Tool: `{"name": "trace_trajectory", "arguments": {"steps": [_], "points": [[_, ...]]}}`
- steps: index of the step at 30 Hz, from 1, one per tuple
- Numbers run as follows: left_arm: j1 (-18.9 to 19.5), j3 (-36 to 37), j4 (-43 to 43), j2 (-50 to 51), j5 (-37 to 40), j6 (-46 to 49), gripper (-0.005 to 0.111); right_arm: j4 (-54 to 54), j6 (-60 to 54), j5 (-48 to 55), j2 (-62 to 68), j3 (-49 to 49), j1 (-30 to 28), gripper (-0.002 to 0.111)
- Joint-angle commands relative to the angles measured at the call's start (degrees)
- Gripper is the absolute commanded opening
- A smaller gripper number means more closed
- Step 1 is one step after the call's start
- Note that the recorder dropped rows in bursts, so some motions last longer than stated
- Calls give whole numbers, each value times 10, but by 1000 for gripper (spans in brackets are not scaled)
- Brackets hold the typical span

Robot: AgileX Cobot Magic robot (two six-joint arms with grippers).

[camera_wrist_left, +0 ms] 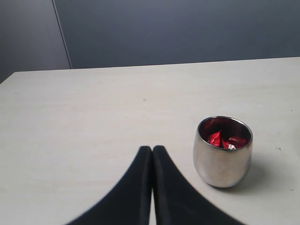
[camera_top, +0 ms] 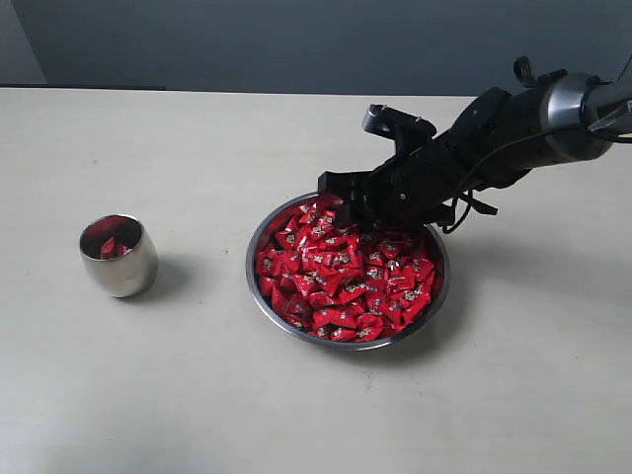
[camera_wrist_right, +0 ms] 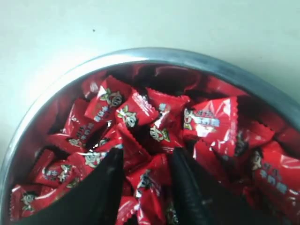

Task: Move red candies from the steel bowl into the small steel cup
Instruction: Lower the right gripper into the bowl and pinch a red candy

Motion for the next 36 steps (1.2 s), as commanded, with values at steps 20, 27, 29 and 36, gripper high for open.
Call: {"name": "trace_trajectory", "arguments": {"steps": [20,27,29,36], "points": [[0,2,-1,-3,-1,-1,0,1,-3,18,25,-8,-2,32],[0,2,-1,-3,-1,-1,0,1,-3,17,25,-8,-2,24],[0,2,-1,-3,-1,-1,0,1,-3,16,25,-8,-2,12],[0,2,-1,-3,-1,-1,0,-3,-4,15,23,-8,-2,-1]]}}
